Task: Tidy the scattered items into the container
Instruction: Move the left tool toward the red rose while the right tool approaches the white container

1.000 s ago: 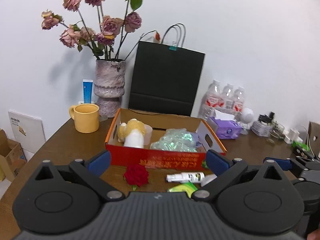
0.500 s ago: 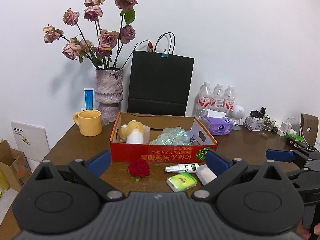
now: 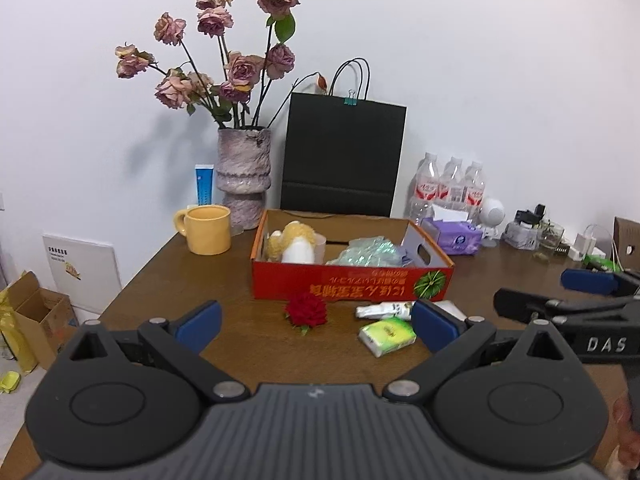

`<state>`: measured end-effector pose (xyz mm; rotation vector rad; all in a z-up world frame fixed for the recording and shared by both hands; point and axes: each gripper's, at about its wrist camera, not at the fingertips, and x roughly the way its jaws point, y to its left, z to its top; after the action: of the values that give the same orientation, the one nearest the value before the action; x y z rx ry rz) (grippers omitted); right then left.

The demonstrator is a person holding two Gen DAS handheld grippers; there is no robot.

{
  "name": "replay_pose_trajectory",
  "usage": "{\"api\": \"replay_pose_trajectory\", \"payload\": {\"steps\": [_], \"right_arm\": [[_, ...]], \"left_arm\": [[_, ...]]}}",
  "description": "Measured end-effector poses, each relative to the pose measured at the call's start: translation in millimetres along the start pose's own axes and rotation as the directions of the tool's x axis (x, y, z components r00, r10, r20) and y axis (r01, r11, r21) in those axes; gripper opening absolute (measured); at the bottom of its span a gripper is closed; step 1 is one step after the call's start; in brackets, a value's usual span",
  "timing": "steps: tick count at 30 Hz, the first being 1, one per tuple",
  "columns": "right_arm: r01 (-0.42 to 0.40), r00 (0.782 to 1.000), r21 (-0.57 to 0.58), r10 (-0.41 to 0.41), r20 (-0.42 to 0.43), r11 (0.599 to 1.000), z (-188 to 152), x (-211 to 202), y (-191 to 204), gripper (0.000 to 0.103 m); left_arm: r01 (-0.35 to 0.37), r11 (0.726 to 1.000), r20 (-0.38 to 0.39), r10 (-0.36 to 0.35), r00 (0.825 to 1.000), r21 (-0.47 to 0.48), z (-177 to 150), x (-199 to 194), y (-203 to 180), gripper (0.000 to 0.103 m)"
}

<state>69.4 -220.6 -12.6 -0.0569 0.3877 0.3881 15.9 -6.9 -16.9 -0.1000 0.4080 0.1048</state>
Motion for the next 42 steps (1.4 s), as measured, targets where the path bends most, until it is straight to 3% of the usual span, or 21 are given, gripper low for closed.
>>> {"api": "replay_pose_trajectory", "payload": {"steps": [24, 42], "right_arm": [[0.022, 1.0, -0.047, -0.023, -0.008, 0.999, -18.3, -21.6, 19.8, 0.103], [0.022, 0.998, -0.039, -0.024, -0.054, 0.999, -30.1, -10.4, 19.6, 0.103]], "left_arm": [[0.035, 0.999, -0.05, -0.036, 0.998, -0.017, -26.7, 0.9, 2.2, 0.103], [0.034, 0.999, -0.074, -0.037, 0.997, -0.04, -40.2, 9.0, 9.2, 0.103]]}}
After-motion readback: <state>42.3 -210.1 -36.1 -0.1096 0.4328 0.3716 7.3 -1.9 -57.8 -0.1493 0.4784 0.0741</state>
